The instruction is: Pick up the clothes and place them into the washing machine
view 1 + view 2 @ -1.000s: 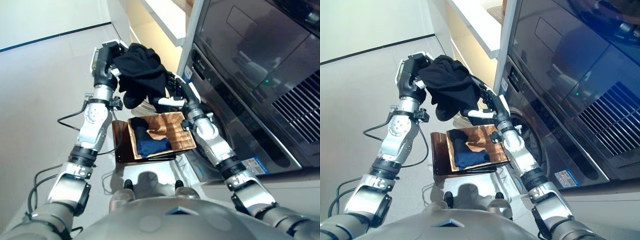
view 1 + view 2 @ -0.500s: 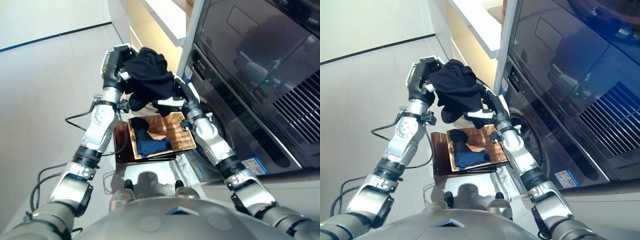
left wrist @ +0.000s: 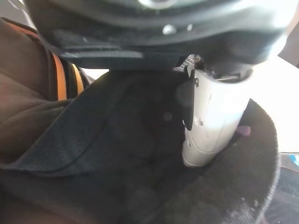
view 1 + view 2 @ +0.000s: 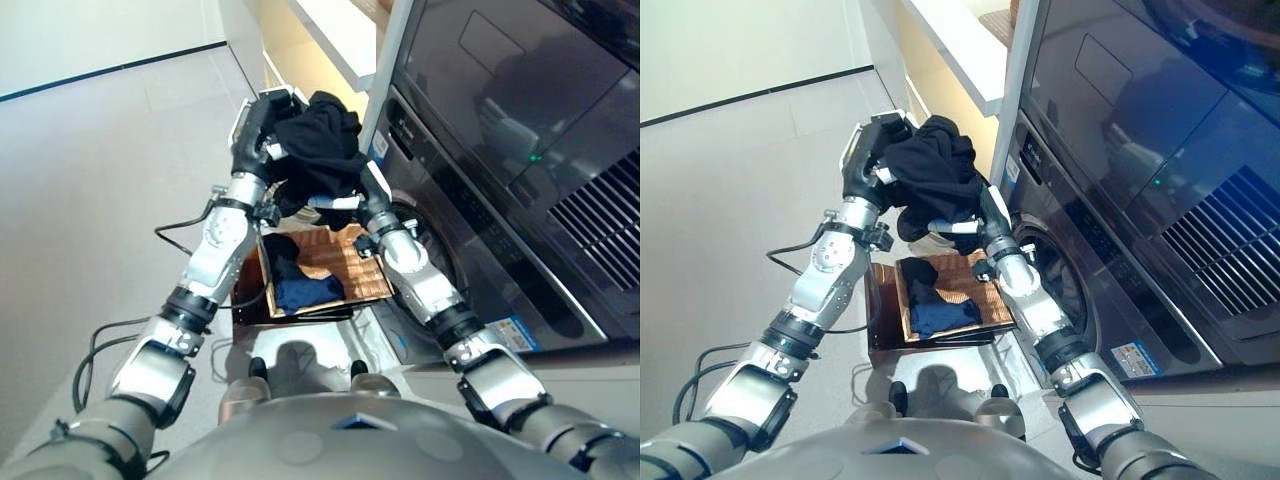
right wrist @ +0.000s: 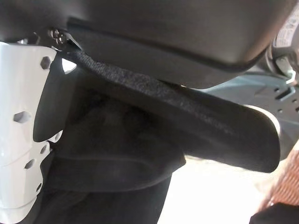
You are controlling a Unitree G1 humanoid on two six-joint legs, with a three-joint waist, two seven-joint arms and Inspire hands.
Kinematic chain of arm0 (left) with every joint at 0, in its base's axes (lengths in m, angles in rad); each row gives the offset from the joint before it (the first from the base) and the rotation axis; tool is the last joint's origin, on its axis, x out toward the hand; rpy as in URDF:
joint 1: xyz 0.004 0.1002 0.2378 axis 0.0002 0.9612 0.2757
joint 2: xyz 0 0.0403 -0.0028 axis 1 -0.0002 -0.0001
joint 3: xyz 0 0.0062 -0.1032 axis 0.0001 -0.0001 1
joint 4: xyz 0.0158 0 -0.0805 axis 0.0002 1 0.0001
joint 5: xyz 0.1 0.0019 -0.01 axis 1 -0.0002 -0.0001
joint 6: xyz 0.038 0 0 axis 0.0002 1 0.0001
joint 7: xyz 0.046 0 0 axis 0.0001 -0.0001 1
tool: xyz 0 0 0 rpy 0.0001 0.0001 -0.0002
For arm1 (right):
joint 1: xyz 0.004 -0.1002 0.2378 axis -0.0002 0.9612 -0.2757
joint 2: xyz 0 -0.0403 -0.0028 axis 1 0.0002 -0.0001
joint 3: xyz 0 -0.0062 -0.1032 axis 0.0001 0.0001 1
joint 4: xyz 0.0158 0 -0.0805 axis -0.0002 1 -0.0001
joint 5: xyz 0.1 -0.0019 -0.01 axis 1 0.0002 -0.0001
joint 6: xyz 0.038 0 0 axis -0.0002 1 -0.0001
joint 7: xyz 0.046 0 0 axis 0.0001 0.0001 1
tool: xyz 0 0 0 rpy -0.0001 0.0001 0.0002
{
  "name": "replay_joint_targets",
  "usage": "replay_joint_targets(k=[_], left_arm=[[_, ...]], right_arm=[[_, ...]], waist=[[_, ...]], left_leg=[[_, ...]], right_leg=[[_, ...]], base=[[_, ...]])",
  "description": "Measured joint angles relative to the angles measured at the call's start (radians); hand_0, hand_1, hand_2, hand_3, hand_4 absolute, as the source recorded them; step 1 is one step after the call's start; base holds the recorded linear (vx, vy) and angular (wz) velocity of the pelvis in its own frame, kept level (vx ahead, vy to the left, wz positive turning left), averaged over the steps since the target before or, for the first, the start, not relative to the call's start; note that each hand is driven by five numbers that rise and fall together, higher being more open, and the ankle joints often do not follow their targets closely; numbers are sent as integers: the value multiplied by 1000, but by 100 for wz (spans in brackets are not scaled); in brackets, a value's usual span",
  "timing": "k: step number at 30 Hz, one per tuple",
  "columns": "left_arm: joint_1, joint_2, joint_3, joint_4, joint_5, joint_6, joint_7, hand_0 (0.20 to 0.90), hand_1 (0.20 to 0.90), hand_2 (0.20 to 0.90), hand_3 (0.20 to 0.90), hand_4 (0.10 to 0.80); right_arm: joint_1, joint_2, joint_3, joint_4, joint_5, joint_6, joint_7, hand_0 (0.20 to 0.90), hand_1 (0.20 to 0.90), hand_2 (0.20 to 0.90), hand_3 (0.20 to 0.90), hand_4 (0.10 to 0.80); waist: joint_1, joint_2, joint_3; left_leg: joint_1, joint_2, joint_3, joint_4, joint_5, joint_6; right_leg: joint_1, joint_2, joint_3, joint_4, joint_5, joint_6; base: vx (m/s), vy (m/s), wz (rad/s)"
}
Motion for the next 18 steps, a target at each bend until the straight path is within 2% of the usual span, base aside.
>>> replay_joint_targets(k=[4, 5, 18], left_arm=[[0, -17, 0, 0, -27, 0, 0, 200, 200, 200, 200, 300], [-1, -21, -1, -1, -34, 0, 0, 200, 200, 200, 200, 300], [-1, -26, -10, -9, -42, 0, 1, 200, 200, 200, 200, 300]], right_arm=[[-9, 0, 3, 0, 1, 0, -2, 900, 900, 900, 900, 800], [-12, 1, 4, 0, 1, 0, -2, 200, 200, 200, 200, 300], [-15, 0, 4, 0, 1, 0, -6, 200, 200, 200, 200, 300]], waist=[[1, 0, 0], [1, 0, 0], [0, 0, 0]], left_leg=[[0, 0, 0, 0, 0, 0], [0, 0, 0, 0, 0, 0], [0, 0, 0, 0, 0, 0]], right_leg=[[0, 0, 0, 0, 0, 0], [0, 0, 0, 0, 0, 0], [0, 0, 0, 0, 0, 0]], base=[[0, 0, 0], [0, 0, 0], [0, 0, 0]])
